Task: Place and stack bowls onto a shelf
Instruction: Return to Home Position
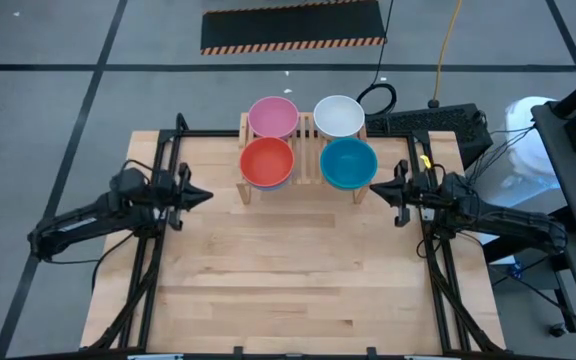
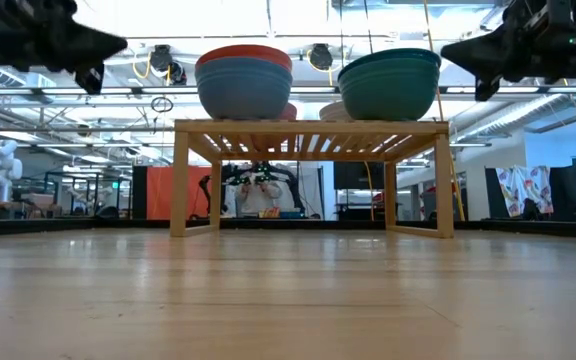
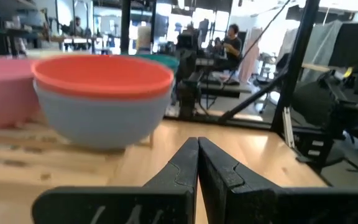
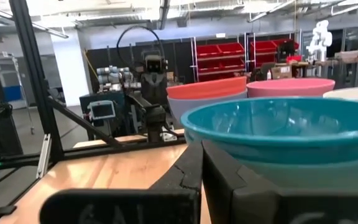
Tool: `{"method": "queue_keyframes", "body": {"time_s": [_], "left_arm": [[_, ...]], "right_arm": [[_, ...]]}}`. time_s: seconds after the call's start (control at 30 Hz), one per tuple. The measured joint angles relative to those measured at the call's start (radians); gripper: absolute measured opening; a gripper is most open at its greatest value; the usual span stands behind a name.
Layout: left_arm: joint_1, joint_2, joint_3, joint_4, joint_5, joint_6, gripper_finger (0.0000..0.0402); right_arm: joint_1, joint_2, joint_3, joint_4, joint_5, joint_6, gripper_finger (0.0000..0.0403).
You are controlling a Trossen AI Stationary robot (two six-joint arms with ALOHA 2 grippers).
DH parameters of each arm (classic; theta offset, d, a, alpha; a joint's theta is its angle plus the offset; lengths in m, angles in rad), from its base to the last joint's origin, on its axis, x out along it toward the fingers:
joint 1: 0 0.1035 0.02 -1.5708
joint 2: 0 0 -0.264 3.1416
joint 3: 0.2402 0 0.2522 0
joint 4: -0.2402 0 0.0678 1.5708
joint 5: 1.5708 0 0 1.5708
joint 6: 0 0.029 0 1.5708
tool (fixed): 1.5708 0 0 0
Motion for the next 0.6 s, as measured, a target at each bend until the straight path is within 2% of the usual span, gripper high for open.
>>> {"method": "queue_keyframes", "body": {"time_s": [0.13,0.33,0.6], "left_arm": [[0.000,0.000,-0.061,0.017,0.025,0.010,0.0015],[0.000,0.000,-0.155,0.146,0.068,0.022,0.0015],[0.000,0.000,-0.233,0.160,0.077,0.024,0.0015]], "right_arm": [[0.000,0.023,0.000,0.027,-0.001,-0.012,0.0000],[0.000,0.025,0.000,0.028,-0.001,-0.014,0.0000],[0.000,0.030,0.000,0.027,-0.001,-0.015,0.0000]]}}
